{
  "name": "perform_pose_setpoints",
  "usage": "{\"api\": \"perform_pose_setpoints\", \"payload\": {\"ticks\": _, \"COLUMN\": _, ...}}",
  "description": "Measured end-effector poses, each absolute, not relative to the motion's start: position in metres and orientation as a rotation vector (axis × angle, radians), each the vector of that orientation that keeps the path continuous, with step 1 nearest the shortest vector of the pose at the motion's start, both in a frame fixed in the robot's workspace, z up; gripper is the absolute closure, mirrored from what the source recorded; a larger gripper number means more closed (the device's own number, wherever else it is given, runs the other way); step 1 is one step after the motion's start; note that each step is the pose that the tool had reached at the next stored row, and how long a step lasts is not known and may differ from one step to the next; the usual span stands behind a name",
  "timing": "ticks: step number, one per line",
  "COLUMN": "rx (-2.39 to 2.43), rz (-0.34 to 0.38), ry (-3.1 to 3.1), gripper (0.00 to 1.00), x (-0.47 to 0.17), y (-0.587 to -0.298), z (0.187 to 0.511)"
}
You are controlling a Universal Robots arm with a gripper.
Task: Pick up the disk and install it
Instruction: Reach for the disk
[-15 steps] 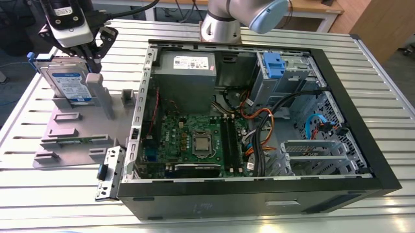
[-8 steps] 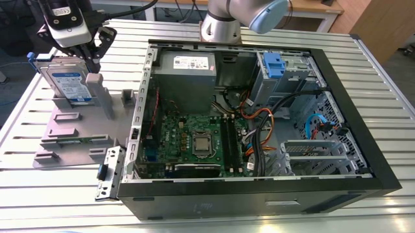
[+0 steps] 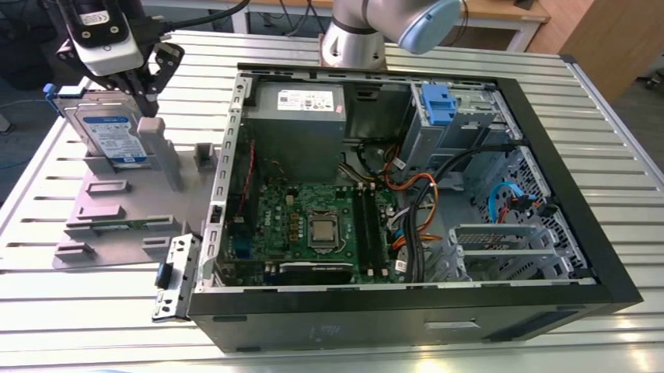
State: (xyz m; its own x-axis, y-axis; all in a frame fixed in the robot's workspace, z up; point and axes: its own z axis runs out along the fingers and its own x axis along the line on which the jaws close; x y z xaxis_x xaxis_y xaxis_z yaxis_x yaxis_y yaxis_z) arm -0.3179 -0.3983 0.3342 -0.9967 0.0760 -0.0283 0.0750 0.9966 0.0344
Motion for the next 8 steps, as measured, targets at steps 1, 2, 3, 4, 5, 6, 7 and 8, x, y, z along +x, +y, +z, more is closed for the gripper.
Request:
{"api": "perform_pose_setpoints", "payload": {"ticks": 1, "rx": 0.118, "rz": 0.052, "ry": 3.109, "gripper": 0.89, "x": -0.3183, "y": -0.3983, "z": 0.3342}}
{"api": "perform_pose_setpoints", "payload": {"ticks": 2, "rx": 0.118, "rz": 0.052, "ry": 3.109, "gripper": 0.89, "x": -0.3187, "y": -0.3983, "z": 0.3342}}
{"api": "perform_pose_setpoints", "payload": {"ticks": 3, "rx": 0.118, "rz": 0.052, "ry": 3.109, "gripper": 0.89, "x": -0.3192, "y": -0.3983, "z": 0.3342}}
{"api": "perform_pose_setpoints", "payload": {"ticks": 4, "rx": 0.117, "rz": 0.052, "ry": 3.109, "gripper": 0.89, "x": -0.3196, "y": -0.3983, "z": 0.3341}}
{"api": "perform_pose_setpoints", "payload": {"ticks": 5, "rx": 0.118, "rz": 0.052, "ry": 3.109, "gripper": 0.89, "x": -0.3200, "y": -0.3983, "z": 0.3341}}
{"api": "perform_pose_setpoints", "payload": {"ticks": 6, "rx": 0.118, "rz": 0.052, "ry": 3.109, "gripper": 0.89, "x": -0.3204, "y": -0.3983, "z": 0.3341}}
{"api": "perform_pose_setpoints", "payload": {"ticks": 7, "rx": 0.118, "rz": 0.052, "ry": 3.109, "gripper": 0.89, "x": -0.3208, "y": -0.3983, "z": 0.3341}}
{"api": "perform_pose_setpoints", "payload": {"ticks": 8, "rx": 0.118, "rz": 0.052, "ry": 3.109, "gripper": 0.89, "x": -0.3213, "y": -0.3983, "z": 0.3341}}
